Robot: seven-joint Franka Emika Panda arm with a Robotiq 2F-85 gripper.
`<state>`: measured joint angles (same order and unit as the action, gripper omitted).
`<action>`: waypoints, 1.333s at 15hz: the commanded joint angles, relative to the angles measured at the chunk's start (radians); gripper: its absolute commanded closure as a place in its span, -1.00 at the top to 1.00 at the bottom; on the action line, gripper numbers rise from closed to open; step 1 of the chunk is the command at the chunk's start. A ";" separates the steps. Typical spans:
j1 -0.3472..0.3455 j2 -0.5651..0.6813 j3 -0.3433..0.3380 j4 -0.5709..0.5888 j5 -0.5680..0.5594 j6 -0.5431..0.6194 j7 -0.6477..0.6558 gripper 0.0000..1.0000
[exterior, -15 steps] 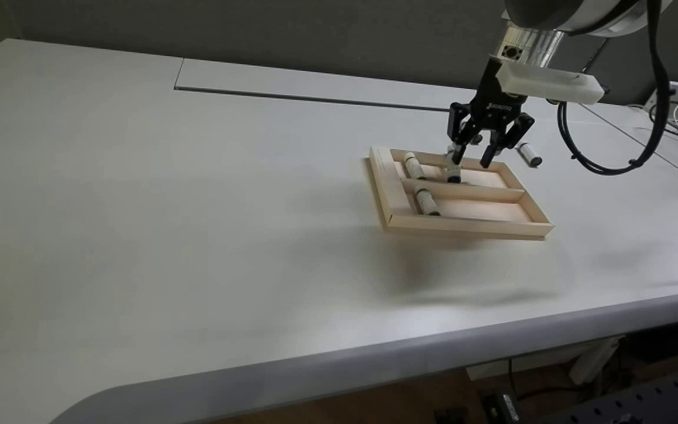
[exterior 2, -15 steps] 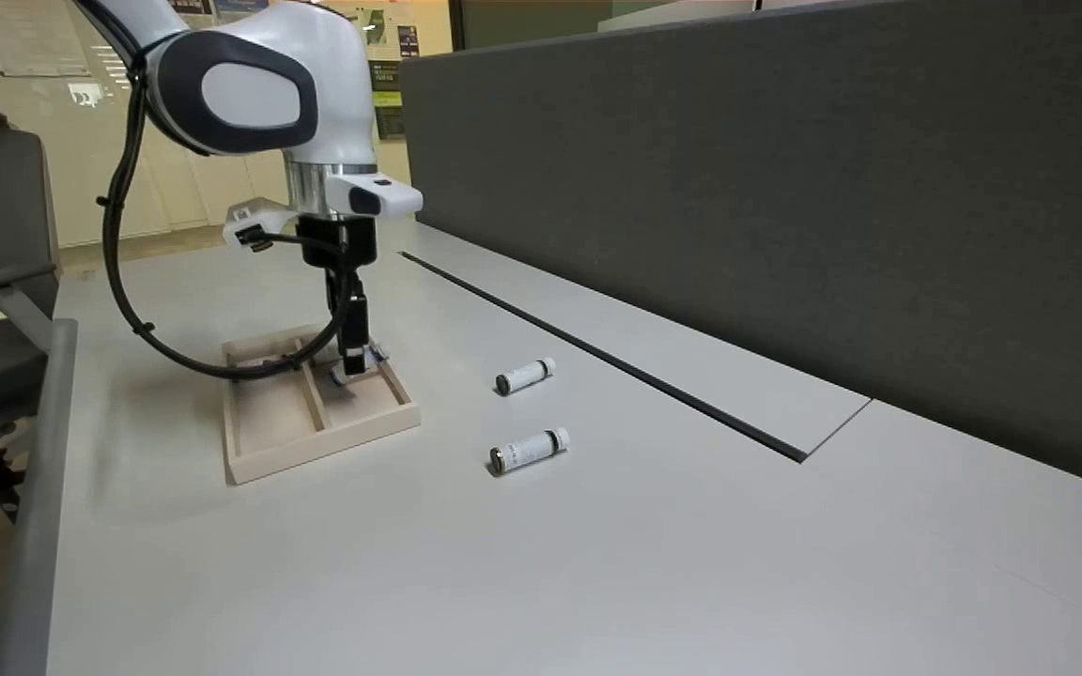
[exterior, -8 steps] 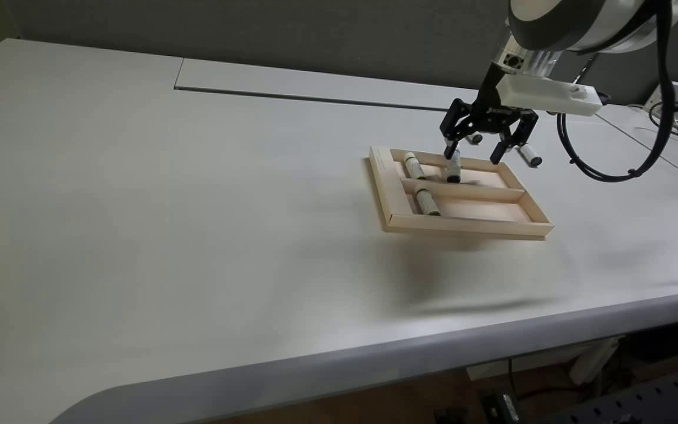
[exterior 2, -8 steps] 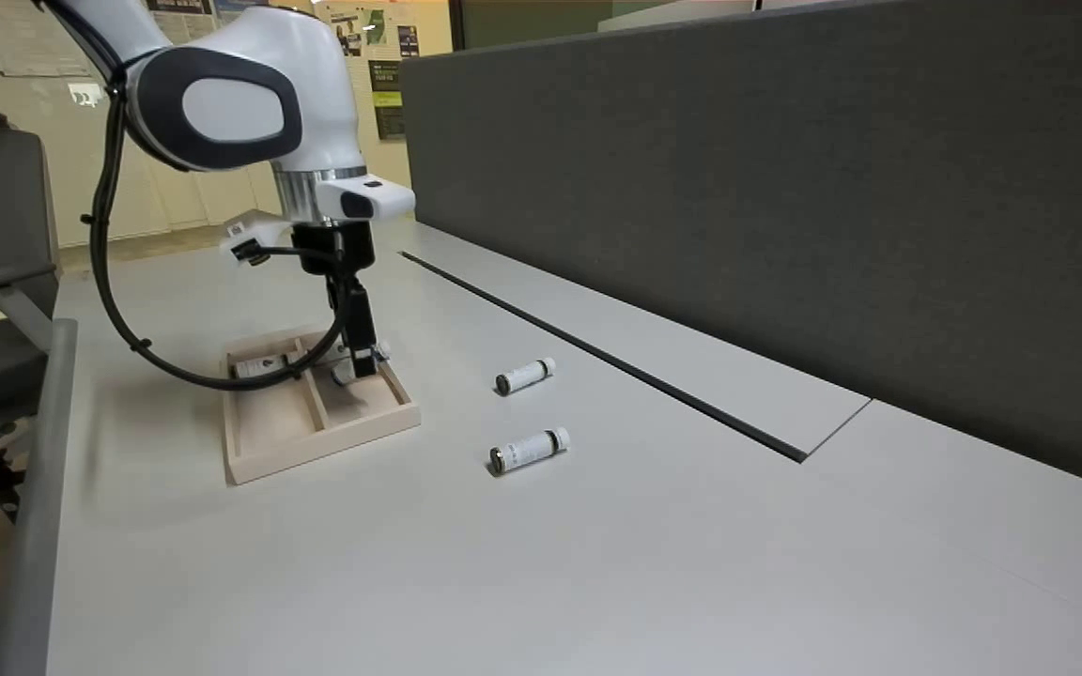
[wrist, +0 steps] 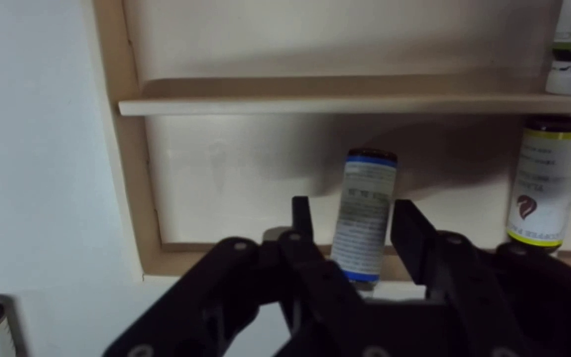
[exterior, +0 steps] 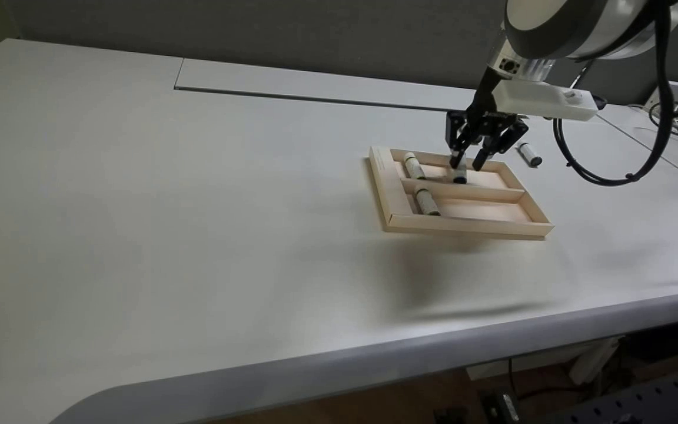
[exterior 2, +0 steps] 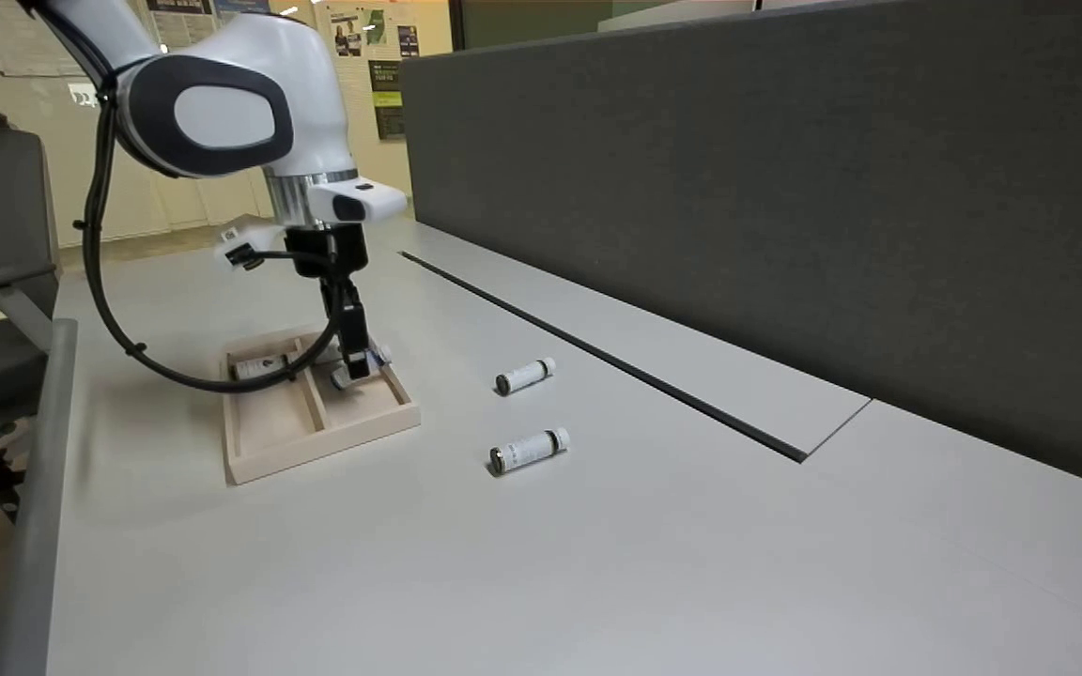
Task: Move the upright bottle to the top compartment of the box
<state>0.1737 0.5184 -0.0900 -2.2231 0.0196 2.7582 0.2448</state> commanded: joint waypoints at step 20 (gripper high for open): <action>-0.092 0.030 0.155 0.115 0.182 -0.239 -0.030 -0.87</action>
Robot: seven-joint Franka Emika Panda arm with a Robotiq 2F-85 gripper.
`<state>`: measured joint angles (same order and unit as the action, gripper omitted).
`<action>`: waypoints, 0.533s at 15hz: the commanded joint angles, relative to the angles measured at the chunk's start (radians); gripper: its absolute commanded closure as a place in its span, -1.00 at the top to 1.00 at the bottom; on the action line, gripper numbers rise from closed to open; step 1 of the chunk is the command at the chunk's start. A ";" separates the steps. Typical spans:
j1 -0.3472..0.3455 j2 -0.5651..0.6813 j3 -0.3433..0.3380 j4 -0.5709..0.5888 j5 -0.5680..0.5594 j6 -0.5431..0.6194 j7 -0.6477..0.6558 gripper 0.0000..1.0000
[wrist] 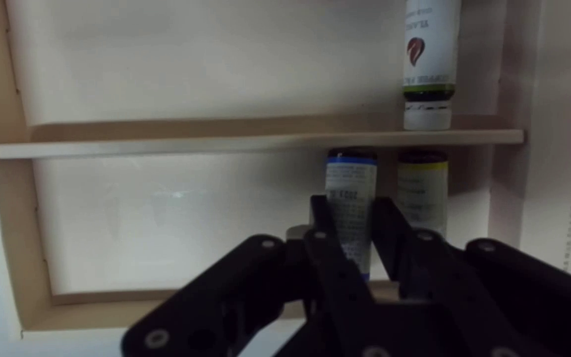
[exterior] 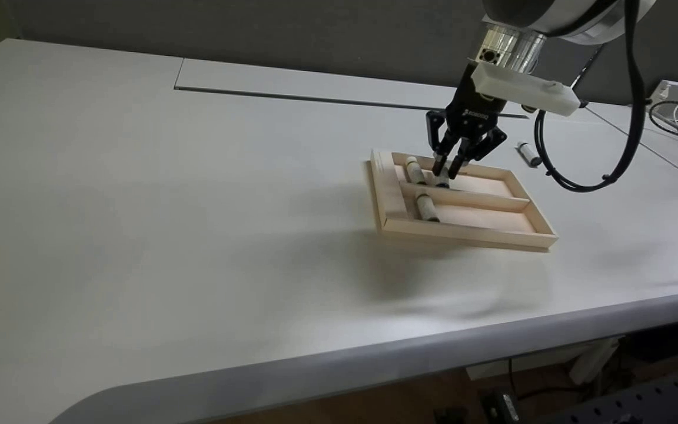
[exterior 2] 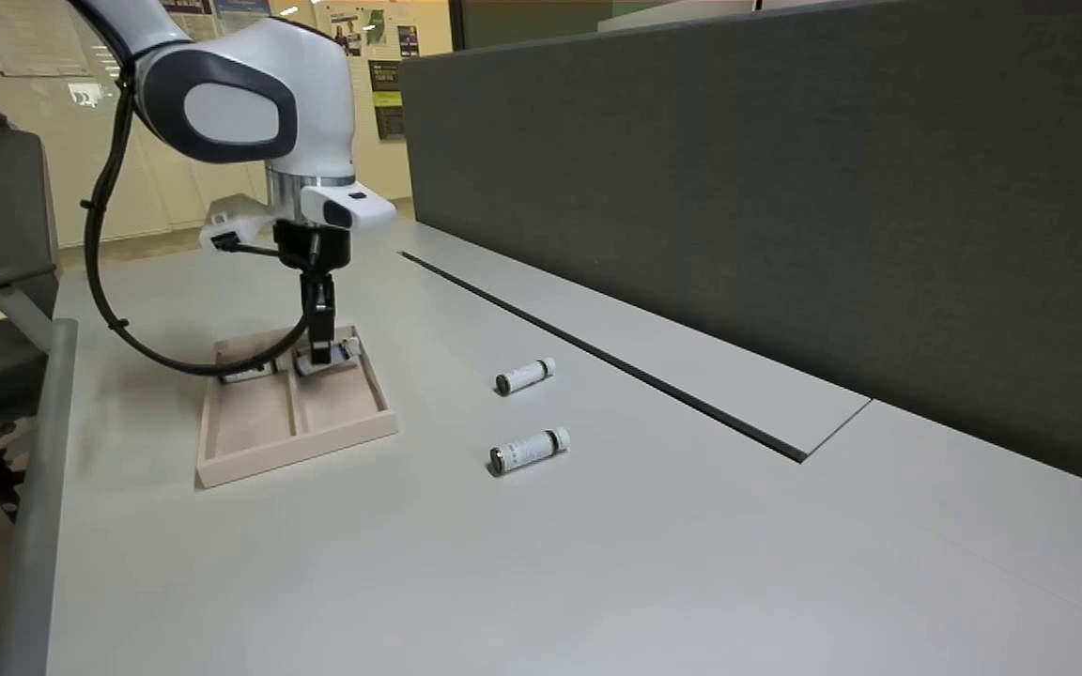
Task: Move the upright bottle to the top compartment of the box
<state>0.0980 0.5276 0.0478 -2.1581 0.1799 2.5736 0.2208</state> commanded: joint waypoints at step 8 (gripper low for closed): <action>-0.010 0.084 0.025 0.128 0.033 -0.118 -0.001 0.05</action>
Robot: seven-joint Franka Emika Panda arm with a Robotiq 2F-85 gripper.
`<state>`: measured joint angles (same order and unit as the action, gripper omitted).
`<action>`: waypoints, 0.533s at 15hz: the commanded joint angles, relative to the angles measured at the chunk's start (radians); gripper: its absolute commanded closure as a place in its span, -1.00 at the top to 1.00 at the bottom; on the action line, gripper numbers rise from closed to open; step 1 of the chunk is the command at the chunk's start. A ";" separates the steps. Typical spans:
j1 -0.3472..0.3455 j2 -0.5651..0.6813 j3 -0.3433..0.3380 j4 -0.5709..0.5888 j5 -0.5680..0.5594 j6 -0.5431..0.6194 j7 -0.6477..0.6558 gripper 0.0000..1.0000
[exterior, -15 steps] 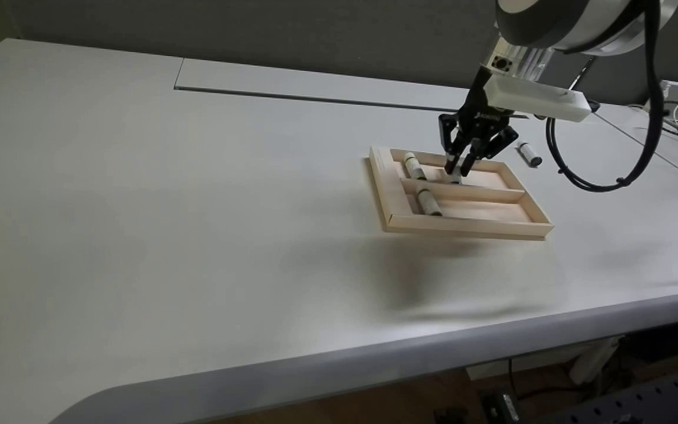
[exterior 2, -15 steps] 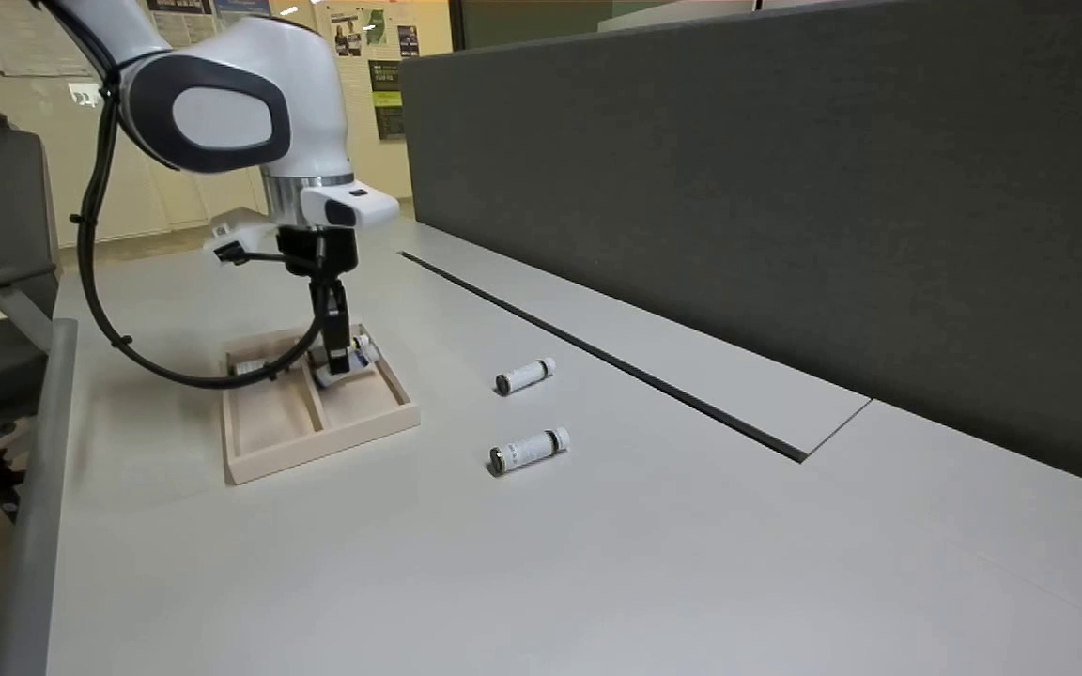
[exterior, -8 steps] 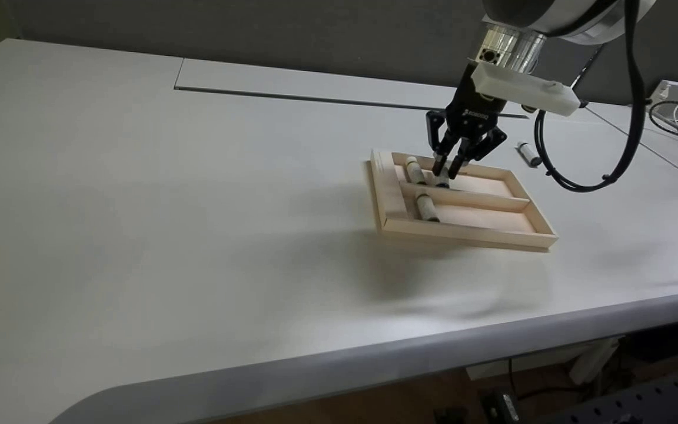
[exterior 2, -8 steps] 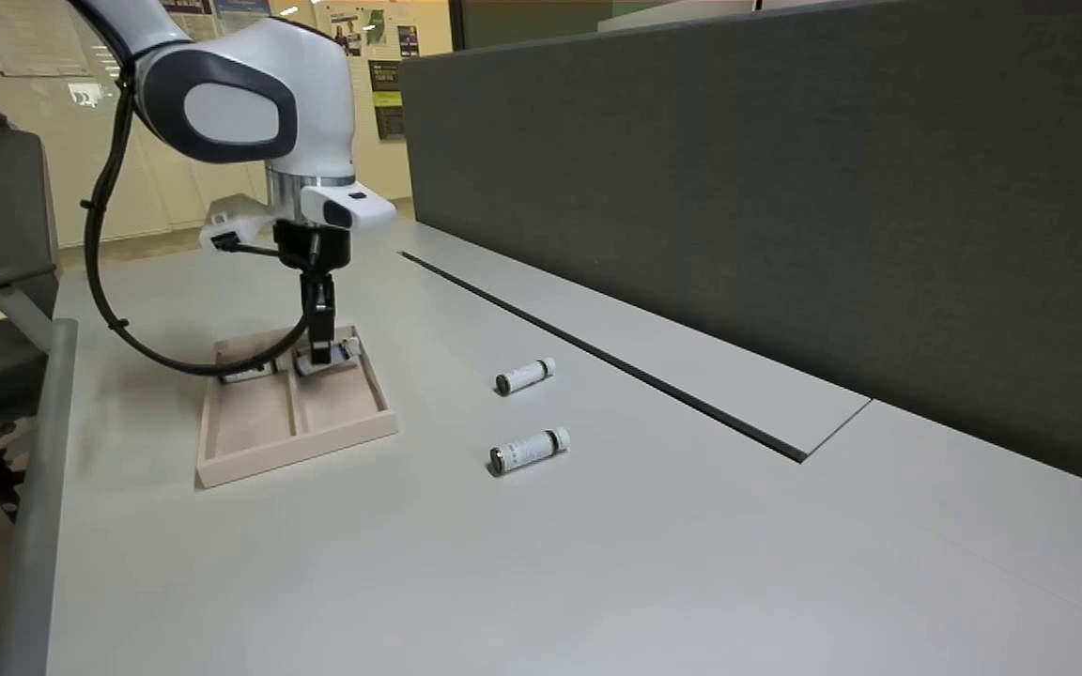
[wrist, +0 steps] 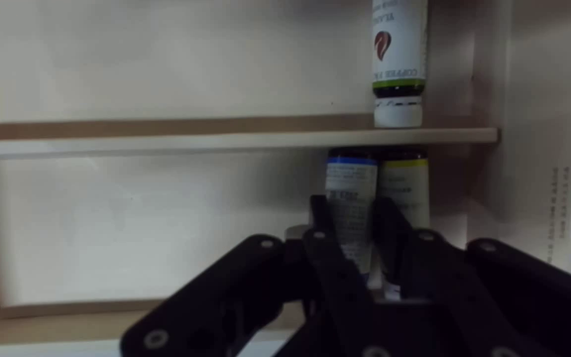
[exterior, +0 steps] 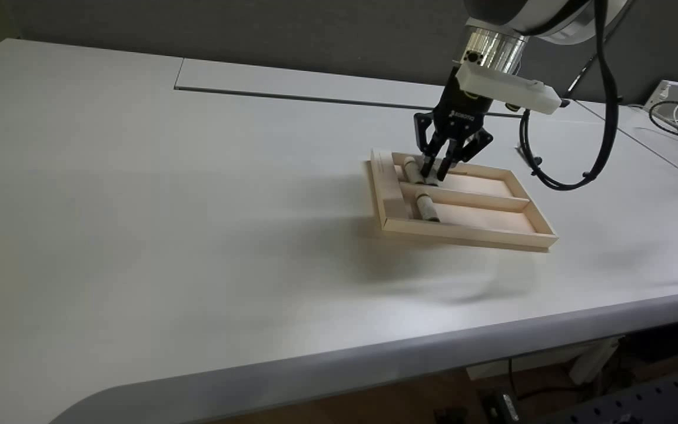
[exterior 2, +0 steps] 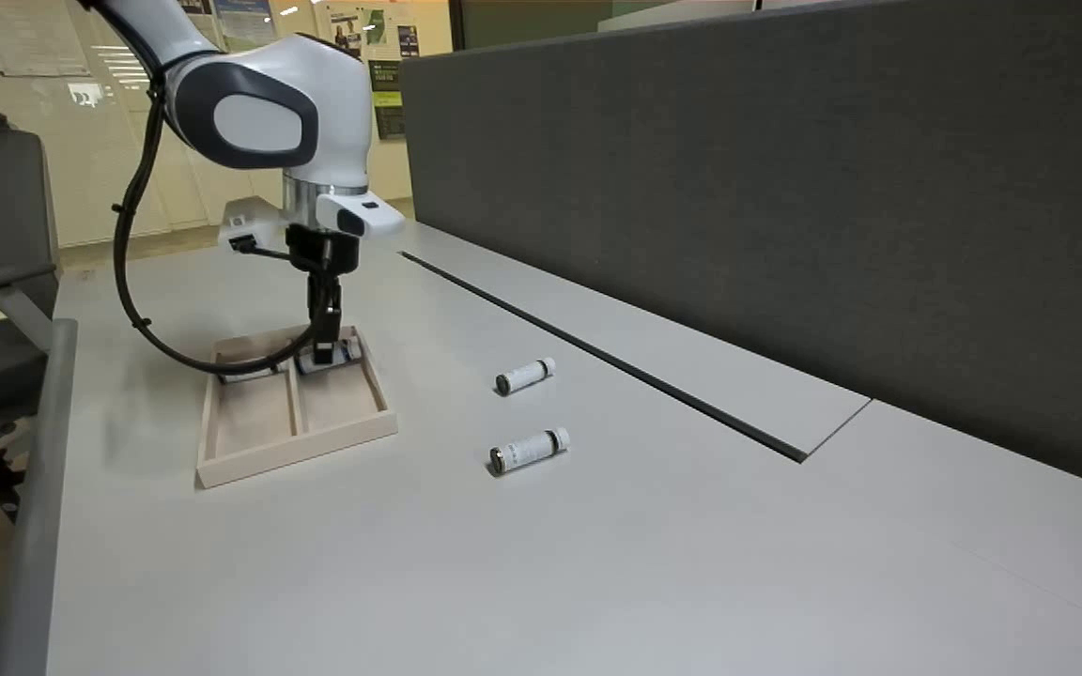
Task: Move the upright bottle to the top compartment of the box
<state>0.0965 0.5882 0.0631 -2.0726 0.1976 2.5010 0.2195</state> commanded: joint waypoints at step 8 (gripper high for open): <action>-0.023 -0.101 0.010 -0.032 0.008 -0.062 -0.047 0.98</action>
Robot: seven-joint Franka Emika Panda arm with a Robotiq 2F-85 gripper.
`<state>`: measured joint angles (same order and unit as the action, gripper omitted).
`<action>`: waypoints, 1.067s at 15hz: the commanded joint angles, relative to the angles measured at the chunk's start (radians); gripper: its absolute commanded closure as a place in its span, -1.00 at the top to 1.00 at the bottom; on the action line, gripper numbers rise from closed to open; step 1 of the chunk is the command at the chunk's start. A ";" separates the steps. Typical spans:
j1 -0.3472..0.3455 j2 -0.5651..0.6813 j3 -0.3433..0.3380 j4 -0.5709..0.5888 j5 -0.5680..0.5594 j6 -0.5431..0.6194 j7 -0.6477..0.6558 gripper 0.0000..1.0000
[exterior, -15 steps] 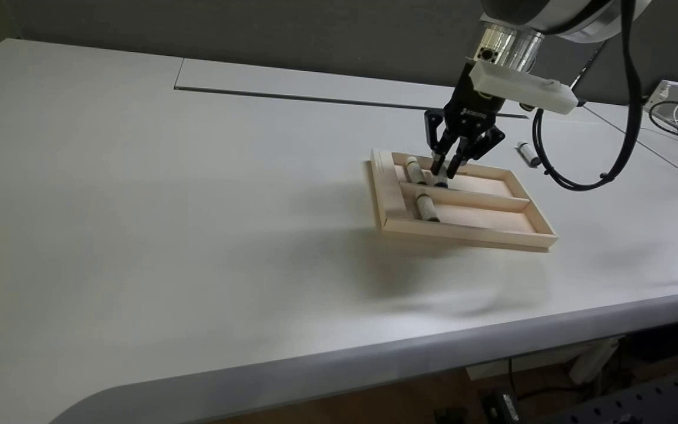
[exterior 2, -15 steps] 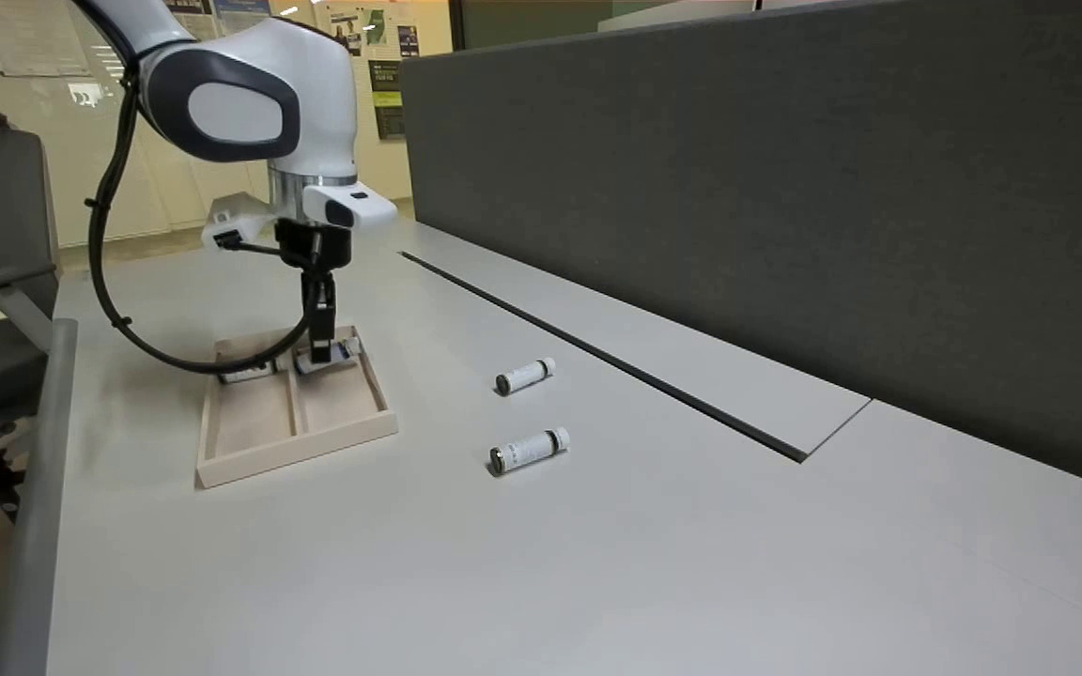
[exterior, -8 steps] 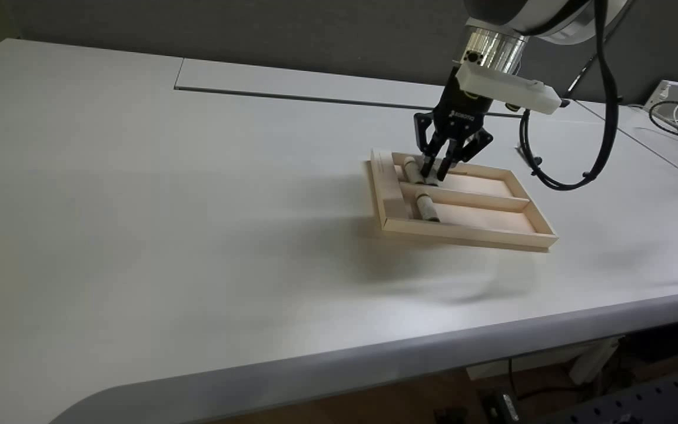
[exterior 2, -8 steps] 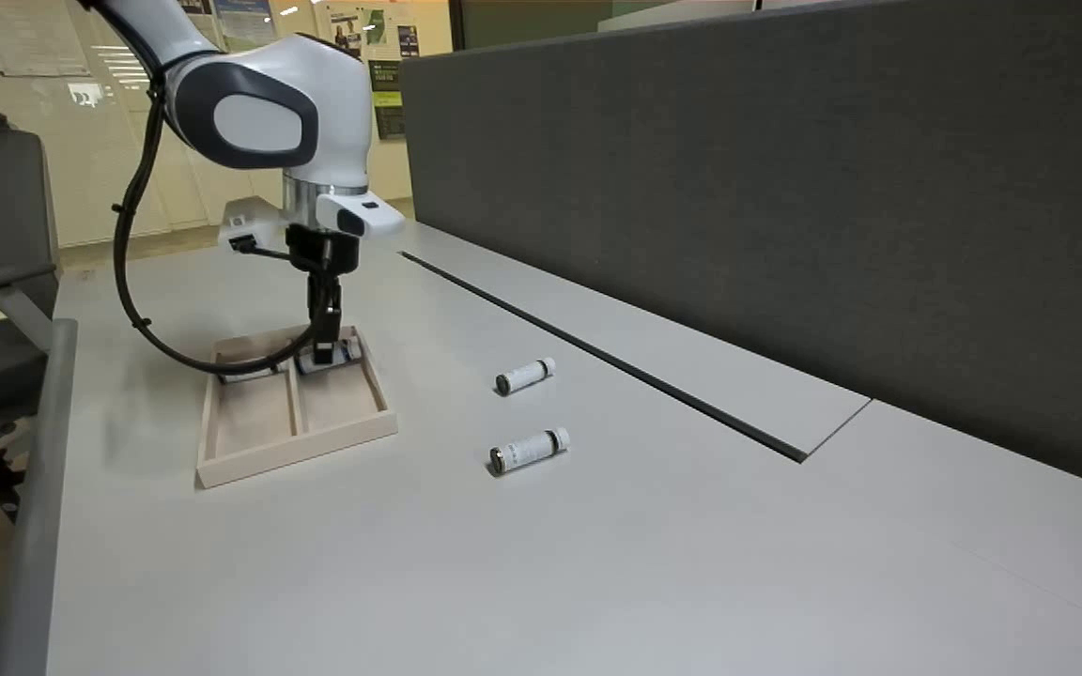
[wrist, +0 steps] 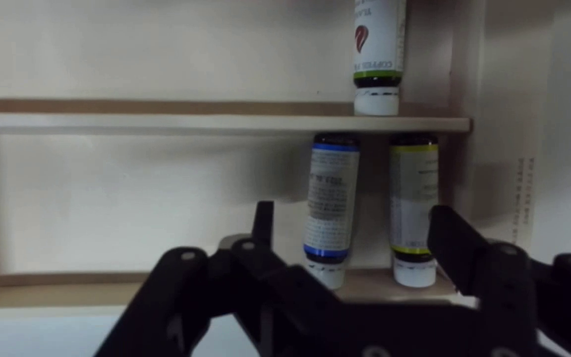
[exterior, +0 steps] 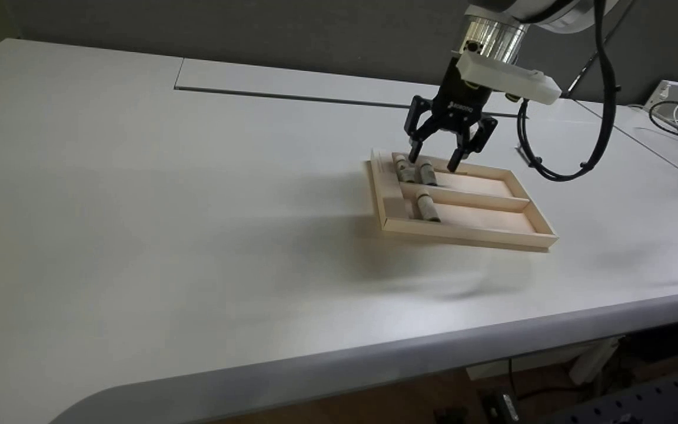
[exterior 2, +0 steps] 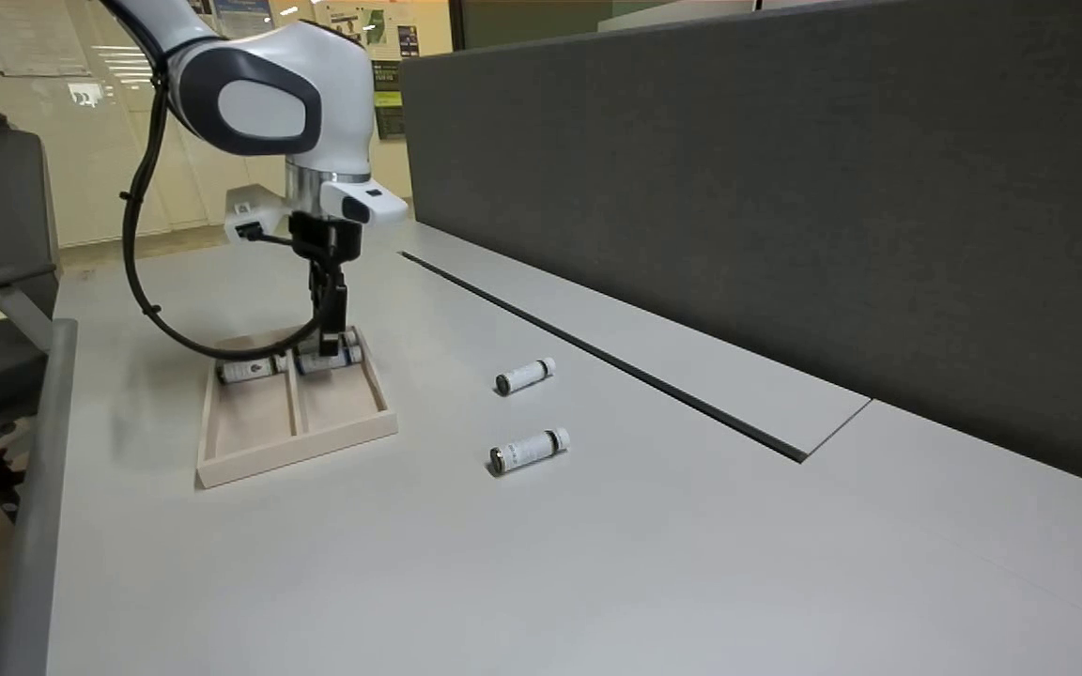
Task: Move the upright bottle to the top compartment of the box
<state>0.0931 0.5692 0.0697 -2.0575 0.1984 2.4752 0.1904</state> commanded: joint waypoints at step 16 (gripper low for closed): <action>-0.013 -0.100 -0.085 -0.160 -0.099 0.092 0.016 -1.00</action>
<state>0.0601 0.4602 -0.0058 -2.2164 0.1298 2.5426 0.1738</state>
